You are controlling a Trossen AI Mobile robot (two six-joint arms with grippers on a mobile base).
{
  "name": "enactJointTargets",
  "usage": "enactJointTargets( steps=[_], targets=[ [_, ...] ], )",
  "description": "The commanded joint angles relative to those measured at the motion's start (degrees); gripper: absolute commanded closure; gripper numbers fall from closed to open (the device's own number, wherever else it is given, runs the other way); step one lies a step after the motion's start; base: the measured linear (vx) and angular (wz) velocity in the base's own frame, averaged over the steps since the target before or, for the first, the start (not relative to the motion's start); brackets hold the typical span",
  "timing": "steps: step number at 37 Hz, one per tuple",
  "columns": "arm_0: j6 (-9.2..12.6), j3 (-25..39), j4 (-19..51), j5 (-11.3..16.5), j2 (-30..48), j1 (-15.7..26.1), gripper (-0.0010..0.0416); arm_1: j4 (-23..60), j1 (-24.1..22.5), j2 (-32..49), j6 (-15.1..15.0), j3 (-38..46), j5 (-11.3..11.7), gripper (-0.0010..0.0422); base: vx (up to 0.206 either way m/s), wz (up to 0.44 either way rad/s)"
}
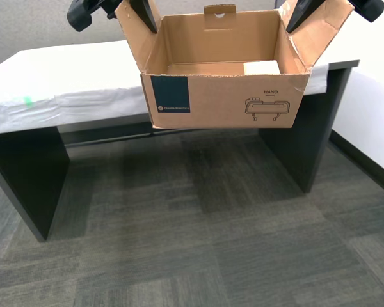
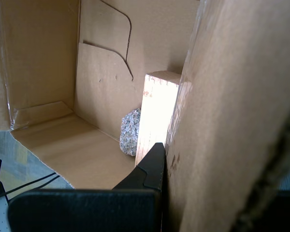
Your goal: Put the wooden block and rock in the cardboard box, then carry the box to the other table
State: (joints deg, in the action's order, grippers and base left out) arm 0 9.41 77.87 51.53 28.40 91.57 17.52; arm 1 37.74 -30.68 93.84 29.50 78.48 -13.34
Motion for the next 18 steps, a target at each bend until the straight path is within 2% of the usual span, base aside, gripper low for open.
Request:
enactJointTargets(
  steps=[1,7,18],
  targets=[
    [-0.4,0.1,-0.3,1.7,0.0,0.2,0.0406,-0.5,-0.2,0.0,0.1,0.1,-1.5,0.0412,0.135,0.075],
    [-0.4,0.1,-0.3,1.7,0.0,0.2,0.0406,0.1,-0.2,0.0,1.2,0.1,-1.5,0.0412,0.133,0.112],
    [-0.5,0.1,0.1,1.7,0.0,0.2,0.0406,0.7,-0.7,0.0,1.0,0.1,-1.5,0.0412,0.136,0.113]
  ],
)
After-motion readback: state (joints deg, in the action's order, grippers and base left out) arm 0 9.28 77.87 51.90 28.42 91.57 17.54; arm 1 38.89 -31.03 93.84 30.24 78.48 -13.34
